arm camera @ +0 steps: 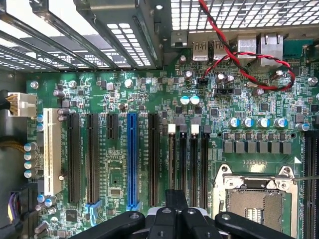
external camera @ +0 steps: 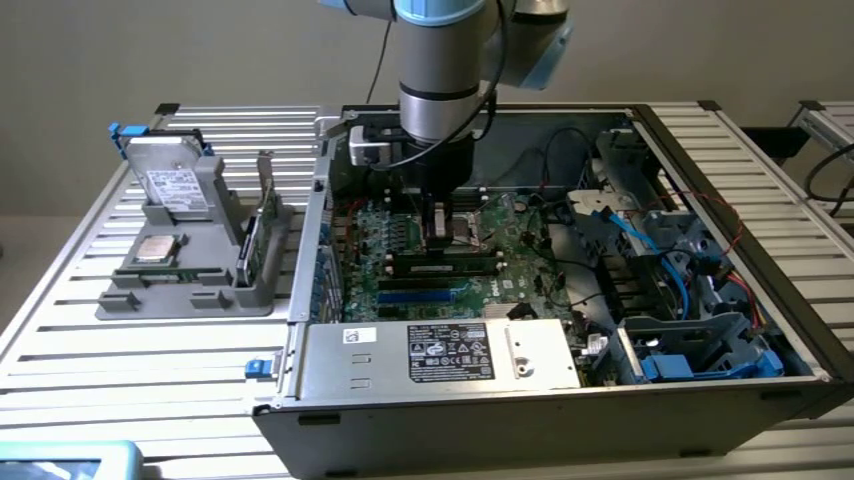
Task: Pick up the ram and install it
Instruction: 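Press down the ram until it locks into place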
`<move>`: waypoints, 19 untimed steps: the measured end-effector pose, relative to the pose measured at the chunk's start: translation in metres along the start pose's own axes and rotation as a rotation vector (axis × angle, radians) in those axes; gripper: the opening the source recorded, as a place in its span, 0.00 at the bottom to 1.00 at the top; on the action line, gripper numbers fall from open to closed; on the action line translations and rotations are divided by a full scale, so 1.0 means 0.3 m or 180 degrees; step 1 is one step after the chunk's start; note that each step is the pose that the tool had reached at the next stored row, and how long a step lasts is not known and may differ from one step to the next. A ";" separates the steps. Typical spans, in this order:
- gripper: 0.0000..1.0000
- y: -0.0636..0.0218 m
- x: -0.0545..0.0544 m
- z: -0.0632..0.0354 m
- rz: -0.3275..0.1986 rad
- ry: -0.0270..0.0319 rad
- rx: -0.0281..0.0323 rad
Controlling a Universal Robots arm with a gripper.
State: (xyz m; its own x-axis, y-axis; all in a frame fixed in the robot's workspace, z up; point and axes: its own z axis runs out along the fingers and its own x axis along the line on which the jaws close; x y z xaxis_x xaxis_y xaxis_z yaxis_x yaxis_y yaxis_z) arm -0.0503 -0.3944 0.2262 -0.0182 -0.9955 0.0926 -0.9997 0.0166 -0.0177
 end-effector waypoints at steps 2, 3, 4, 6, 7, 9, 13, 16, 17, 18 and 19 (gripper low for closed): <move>0.11 0.000 0.000 0.002 0.0000 -0.0001 0.0001; 0.11 0.000 0.000 0.002 0.0000 -0.0001 0.0001; 0.11 0.000 0.000 0.003 0.0000 0.0000 0.0001; 0.11 0.000 0.000 0.003 0.0000 0.0000 0.0001; 0.11 0.000 0.000 0.003 0.0000 0.0000 0.0001; 0.11 0.001 -0.001 0.004 0.0001 0.0000 0.0003; 0.11 0.002 -0.001 0.005 0.0000 0.0005 0.0007; 0.11 0.002 0.000 -0.009 0.0000 0.0003 0.0011; 0.11 0.000 0.002 -0.025 0.0000 0.0006 0.0009; 0.11 -0.005 0.004 -0.041 0.0000 0.0008 0.0006; 0.11 -0.011 0.005 -0.053 0.0000 0.0007 0.0006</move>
State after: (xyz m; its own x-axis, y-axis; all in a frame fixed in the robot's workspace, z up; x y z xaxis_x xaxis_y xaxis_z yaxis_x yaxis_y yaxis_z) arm -0.0472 -0.3944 0.2420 -0.0183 -0.9953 0.0948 -0.9997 0.0165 -0.0197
